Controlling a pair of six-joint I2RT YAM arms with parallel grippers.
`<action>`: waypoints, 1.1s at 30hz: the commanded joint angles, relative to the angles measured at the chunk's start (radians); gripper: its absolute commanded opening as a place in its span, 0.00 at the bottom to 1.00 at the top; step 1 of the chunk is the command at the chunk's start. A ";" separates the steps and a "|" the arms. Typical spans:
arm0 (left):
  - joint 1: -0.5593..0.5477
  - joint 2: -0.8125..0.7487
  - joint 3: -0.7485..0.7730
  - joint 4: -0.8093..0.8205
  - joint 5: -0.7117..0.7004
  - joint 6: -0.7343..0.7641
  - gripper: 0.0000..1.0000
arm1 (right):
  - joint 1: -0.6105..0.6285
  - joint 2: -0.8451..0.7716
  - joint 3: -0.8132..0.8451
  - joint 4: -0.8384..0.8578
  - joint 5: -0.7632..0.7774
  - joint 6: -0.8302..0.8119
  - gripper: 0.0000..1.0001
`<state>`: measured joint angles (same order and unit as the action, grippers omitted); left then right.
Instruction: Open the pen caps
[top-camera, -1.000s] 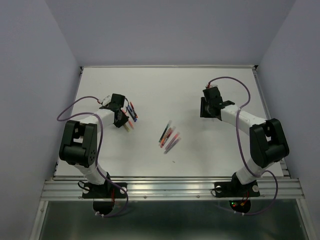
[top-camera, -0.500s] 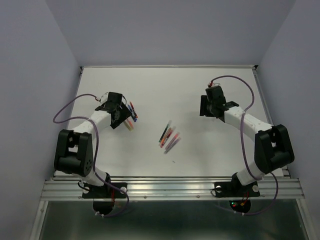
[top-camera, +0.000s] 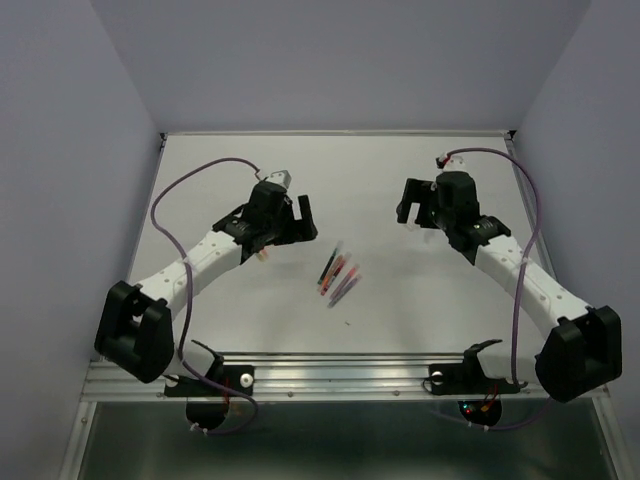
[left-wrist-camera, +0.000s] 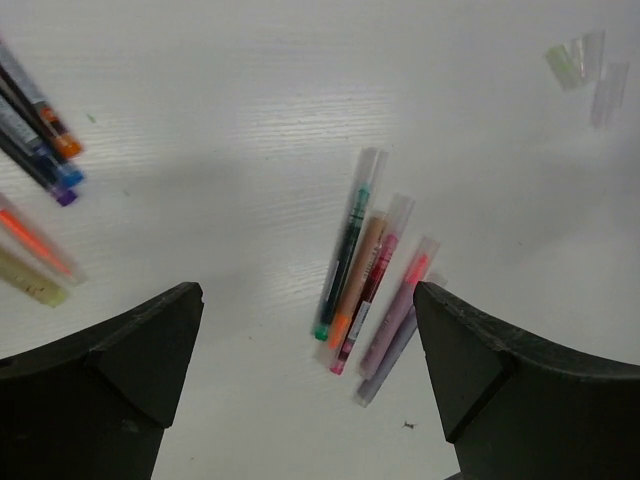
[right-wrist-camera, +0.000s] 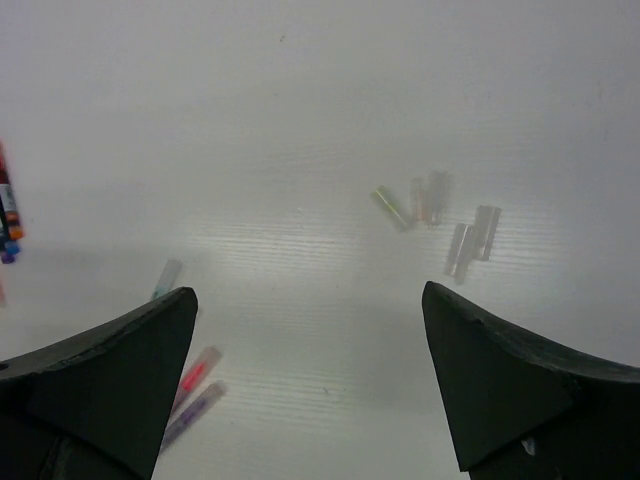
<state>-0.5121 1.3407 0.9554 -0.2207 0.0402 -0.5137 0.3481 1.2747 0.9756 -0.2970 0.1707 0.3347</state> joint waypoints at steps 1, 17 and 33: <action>-0.084 0.104 0.086 0.015 0.020 0.137 0.99 | 0.002 -0.093 -0.034 0.074 -0.063 0.023 1.00; -0.210 0.408 0.263 -0.123 -0.158 0.238 0.99 | 0.002 -0.169 -0.068 0.076 -0.071 0.004 1.00; -0.230 0.494 0.290 -0.152 -0.217 0.248 0.99 | 0.002 -0.159 -0.064 0.075 -0.060 0.003 1.00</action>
<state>-0.7334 1.8309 1.1980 -0.3538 -0.1493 -0.2859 0.3481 1.1255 0.9020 -0.2615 0.0971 0.3439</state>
